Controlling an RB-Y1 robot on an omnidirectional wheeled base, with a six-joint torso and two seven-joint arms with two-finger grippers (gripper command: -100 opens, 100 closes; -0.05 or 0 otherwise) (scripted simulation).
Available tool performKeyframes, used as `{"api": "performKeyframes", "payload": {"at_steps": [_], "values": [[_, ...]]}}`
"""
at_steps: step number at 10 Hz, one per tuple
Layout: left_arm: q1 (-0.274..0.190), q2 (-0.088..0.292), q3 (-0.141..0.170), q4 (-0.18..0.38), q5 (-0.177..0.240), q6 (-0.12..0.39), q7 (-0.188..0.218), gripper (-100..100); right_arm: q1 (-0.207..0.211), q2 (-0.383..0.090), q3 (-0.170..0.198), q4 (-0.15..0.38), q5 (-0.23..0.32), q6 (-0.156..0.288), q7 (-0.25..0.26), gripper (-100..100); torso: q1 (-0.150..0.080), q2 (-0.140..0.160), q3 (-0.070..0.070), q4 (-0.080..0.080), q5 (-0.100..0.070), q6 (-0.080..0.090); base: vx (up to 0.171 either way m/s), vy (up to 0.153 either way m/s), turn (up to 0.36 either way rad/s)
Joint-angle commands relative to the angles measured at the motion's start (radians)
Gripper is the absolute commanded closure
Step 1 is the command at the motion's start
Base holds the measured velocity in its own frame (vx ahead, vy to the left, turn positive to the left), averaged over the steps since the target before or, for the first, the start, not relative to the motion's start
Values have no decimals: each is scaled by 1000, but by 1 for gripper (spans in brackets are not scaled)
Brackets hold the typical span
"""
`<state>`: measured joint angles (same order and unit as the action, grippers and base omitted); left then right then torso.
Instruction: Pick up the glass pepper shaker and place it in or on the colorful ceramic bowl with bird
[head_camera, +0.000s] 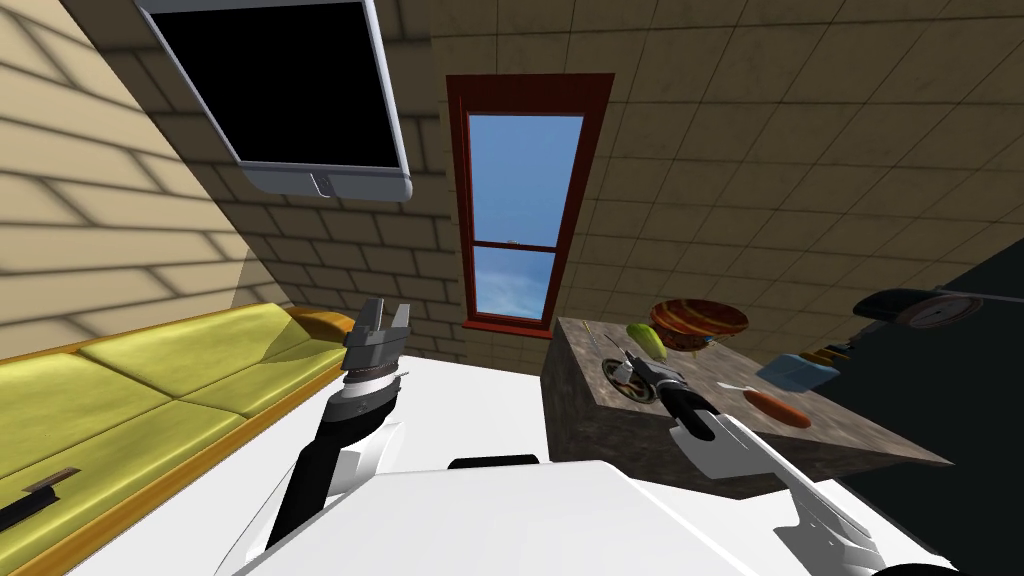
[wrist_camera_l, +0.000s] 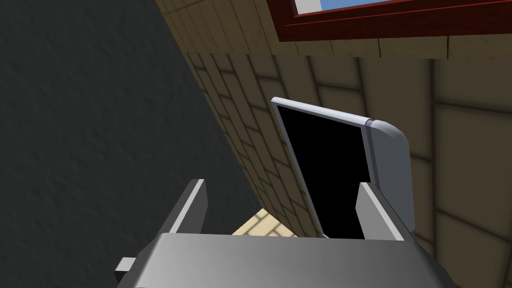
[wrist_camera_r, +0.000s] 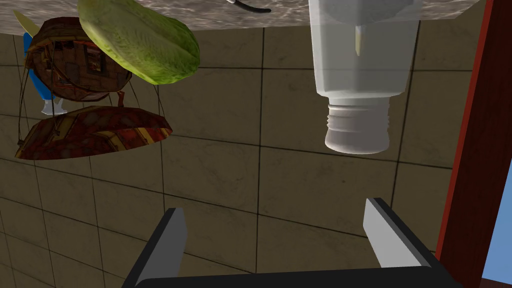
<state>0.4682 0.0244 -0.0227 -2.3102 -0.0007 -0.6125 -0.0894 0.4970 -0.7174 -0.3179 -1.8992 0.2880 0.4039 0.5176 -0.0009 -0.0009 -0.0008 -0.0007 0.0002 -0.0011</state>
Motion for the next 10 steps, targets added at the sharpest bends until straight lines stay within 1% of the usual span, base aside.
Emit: {"api": "performKeyframes", "payload": {"at_steps": [1,3,4,5,10], "values": [[0,0,0,0,0,0,0,0,15,-24,-3,-39,-24,35,-3,-100,0,0,0,0,0,0,0,0,0],[0,0,0,0,0,0,0,0,35,-53,-10,-78,-51,68,-7,-100,0,0,0,0,0,0,0,0,0],[0,0,0,0,0,0,0,0,28,-45,-8,-64,-43,56,-5,-100,0,0,0,0,0,0,0,0,0],[0,0,0,0,0,0,0,0,29,-46,-8,-66,-45,60,-6,0,0,0,0,0,0,0,0,0,0],[0,0,0,0,0,0,0,0,29,-46,-8,-66,-45,60,-6,0,0,0,0,0,0,0,0,0,0]]}}
